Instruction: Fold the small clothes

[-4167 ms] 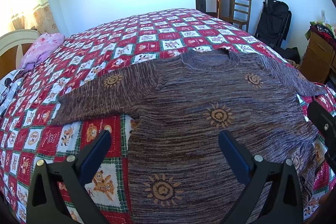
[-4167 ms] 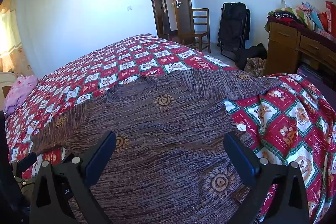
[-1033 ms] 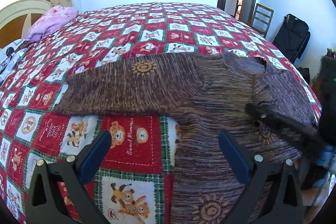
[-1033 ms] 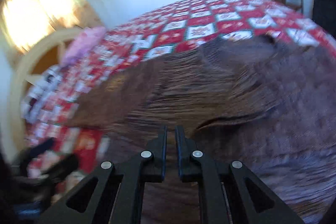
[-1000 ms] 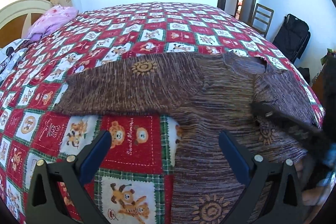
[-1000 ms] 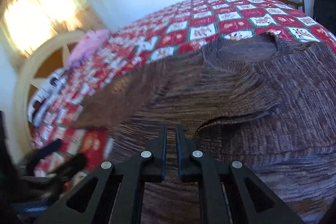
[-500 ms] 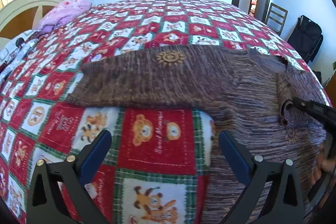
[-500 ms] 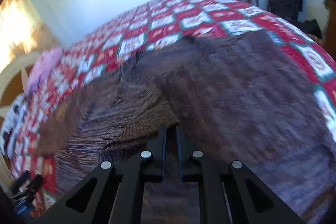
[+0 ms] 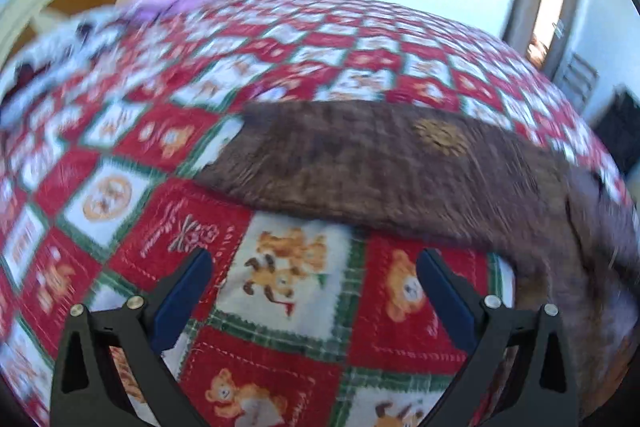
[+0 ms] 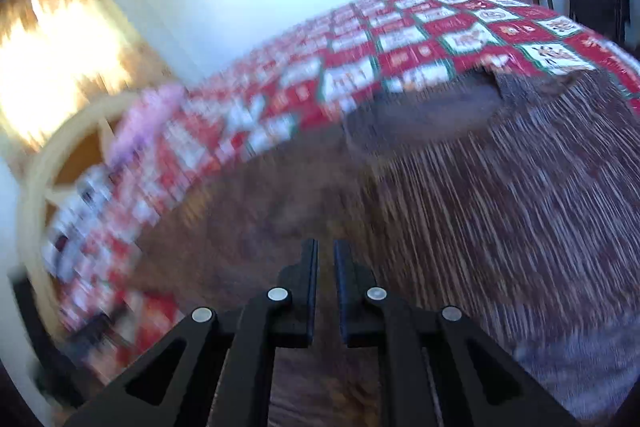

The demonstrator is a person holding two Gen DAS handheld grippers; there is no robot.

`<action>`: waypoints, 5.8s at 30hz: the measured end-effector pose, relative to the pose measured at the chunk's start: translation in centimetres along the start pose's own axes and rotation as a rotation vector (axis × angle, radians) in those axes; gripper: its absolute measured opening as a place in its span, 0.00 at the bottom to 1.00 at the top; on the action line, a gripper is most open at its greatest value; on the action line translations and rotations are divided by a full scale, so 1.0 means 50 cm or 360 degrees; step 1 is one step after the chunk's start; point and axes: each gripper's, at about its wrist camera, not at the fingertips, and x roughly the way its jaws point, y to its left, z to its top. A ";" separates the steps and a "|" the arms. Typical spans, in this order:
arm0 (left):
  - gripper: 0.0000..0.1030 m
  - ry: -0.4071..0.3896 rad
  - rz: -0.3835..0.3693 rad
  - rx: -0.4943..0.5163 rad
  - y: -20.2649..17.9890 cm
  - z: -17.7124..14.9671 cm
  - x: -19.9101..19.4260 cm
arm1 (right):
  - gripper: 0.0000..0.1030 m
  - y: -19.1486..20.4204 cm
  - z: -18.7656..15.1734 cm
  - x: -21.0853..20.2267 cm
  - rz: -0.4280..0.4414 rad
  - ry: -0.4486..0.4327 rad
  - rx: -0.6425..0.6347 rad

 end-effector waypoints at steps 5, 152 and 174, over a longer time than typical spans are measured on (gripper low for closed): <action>1.00 0.0067 -0.0169 -0.0315 0.044 0.012 0.030 | 0.09 -0.035 -0.051 -0.020 0.0027 -0.0129 0.0002; 0.68 0.0595 -0.1325 0.0983 -0.026 -0.414 -0.240 | 0.56 -0.092 -0.430 -0.530 0.0000 -0.0170 -0.0031; 0.10 0.0638 -0.1242 0.0898 -0.092 -0.364 -0.216 | 0.56 0.071 -0.485 -0.466 0.0302 0.0050 -0.0583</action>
